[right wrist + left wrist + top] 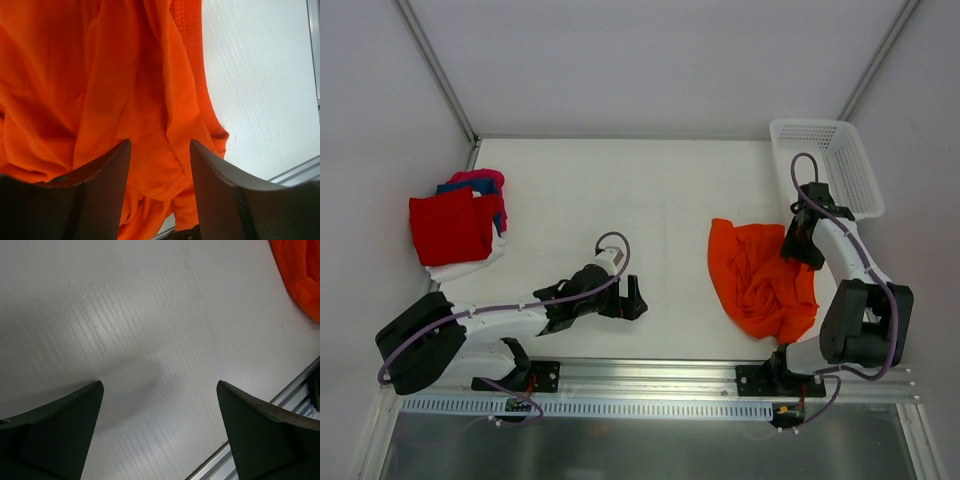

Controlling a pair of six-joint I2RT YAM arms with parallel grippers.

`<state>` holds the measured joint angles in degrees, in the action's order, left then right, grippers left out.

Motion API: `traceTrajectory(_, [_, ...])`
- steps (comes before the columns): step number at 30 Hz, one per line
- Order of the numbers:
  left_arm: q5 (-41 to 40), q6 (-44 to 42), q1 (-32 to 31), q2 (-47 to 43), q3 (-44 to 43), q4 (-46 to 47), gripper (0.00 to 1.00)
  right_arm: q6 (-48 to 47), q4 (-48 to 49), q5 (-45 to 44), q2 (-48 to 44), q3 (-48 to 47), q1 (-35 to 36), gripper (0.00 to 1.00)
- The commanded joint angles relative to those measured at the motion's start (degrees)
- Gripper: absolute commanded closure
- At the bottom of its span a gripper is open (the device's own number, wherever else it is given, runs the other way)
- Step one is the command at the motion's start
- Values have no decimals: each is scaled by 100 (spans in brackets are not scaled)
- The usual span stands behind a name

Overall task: Fold and stack the t-shirts
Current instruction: Move the tshirt to the center of the board

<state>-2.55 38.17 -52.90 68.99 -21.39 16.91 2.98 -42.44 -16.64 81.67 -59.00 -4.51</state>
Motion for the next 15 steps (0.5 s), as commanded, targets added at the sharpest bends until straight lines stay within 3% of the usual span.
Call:
traceTrajectory(1, [509, 23, -36, 255, -252, 497, 1, 80, 7, -348, 304, -50, -6, 46])
traceTrajectory(6, [913, 67, -27, 632, -287, 875, 1, 115, 113, -445, 745, -41, 3, 47])
traceTrajectory(15, [949, -12, -36, 862, -340, 885, 1, 141, 183, -857, 1184, -67, 38, 55])
